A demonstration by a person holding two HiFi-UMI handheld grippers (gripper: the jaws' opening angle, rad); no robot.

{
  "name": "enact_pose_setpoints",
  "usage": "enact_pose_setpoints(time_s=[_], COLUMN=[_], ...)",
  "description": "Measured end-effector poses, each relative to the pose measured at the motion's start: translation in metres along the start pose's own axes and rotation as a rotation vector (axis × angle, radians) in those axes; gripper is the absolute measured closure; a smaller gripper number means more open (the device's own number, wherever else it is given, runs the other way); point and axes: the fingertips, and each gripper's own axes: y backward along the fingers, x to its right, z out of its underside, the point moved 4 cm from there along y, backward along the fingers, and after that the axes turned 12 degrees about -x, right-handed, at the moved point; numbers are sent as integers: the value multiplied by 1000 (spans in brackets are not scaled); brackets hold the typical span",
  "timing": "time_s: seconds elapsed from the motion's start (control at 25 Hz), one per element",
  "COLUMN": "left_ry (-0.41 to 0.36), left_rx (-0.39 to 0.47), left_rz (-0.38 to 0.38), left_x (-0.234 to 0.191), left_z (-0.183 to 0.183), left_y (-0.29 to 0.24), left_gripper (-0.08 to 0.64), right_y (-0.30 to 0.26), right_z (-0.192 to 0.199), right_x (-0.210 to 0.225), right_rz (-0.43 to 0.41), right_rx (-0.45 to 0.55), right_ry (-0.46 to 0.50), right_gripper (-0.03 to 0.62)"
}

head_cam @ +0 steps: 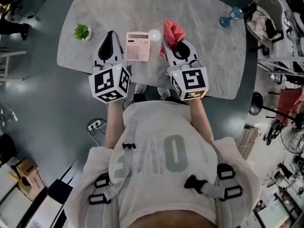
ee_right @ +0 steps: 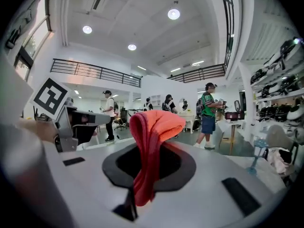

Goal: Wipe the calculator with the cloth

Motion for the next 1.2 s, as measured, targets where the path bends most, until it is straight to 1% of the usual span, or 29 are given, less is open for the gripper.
enact_pose_setpoints(time_s=[0.28, 0.4, 0.52, 0.84, 1.0, 1.2], left_ry=[-55, -78, -89, -107, -114, -123], left_rx=[-17, -20, -22, -27, -26, -27], left_rz=[134, 175, 201, 230, 232, 222], left_x=[3, 5, 3, 10, 8, 19], left_z=[-12, -15, -17, -12, -12, -10], left_y=[-22, -25, -27, -23, -21, -20], left_gripper=[540, 540, 540, 540, 540, 540], right_y=[15, 20, 22, 37, 38, 45], right_z=[0, 1, 1, 8, 9, 13], right_x=[8, 8, 6, 2, 0, 9], right_rz=[182, 235, 272, 316, 323, 321], right_rx=[10, 8, 9, 11, 15, 20], right_ry=[-71, -89, -99, -113, -119, -122], right_gripper=[535, 535, 535, 535, 535, 535])
